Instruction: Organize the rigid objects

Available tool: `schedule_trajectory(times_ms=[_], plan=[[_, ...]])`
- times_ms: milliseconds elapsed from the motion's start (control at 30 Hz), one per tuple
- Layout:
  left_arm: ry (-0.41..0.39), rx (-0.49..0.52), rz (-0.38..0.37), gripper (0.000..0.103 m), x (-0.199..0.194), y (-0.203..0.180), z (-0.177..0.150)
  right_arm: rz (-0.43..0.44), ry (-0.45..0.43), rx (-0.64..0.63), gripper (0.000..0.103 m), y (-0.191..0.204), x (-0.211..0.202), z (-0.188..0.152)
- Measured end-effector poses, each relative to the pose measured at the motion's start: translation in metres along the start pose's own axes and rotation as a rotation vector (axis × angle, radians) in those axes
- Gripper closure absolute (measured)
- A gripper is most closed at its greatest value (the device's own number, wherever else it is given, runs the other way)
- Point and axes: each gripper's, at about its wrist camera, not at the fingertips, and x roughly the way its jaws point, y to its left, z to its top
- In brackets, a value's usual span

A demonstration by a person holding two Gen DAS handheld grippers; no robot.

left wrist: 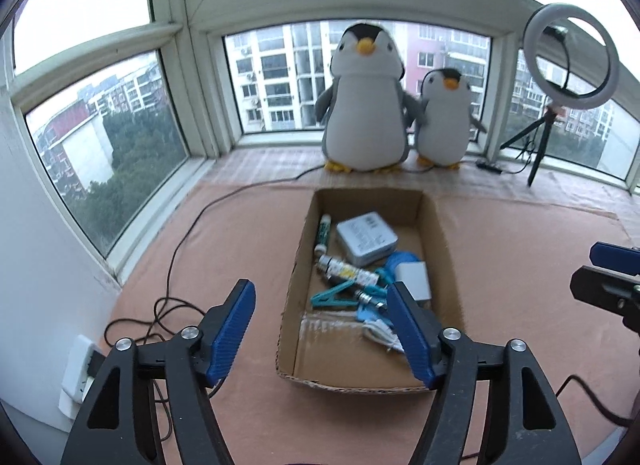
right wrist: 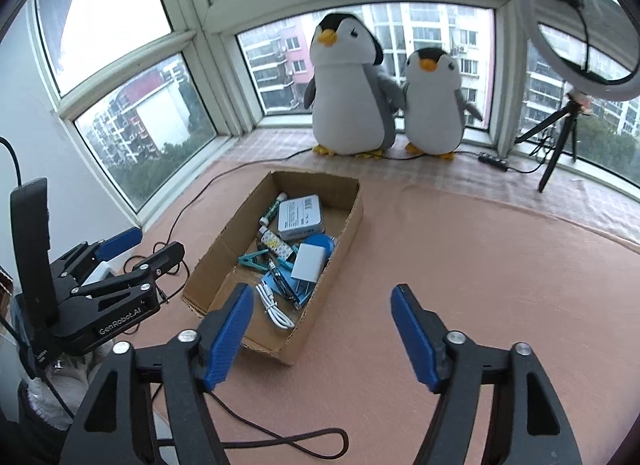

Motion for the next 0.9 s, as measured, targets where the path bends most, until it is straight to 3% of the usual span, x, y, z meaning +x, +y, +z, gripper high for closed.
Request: schedule_trajectory(times_ms=[133,233,900], plan=[[-0.028,0.012,-0.018,0.022,-0.016,-0.008,0.006,-0.021,-0.039,0.007,0.031,-0.001,-0.016,-0.002],[-0.040,0.020,-0.030,0.021,-0.025,-0.014,0.008,-0.049,-0.067,0.011,0.022,0.000,-0.026,-0.005],[-0.088,0.044,-0.045,0.011,-0.053,-0.028,0.013,-0.105,-0.164,0.037,0.019,-0.001,-0.059,-0.018]])
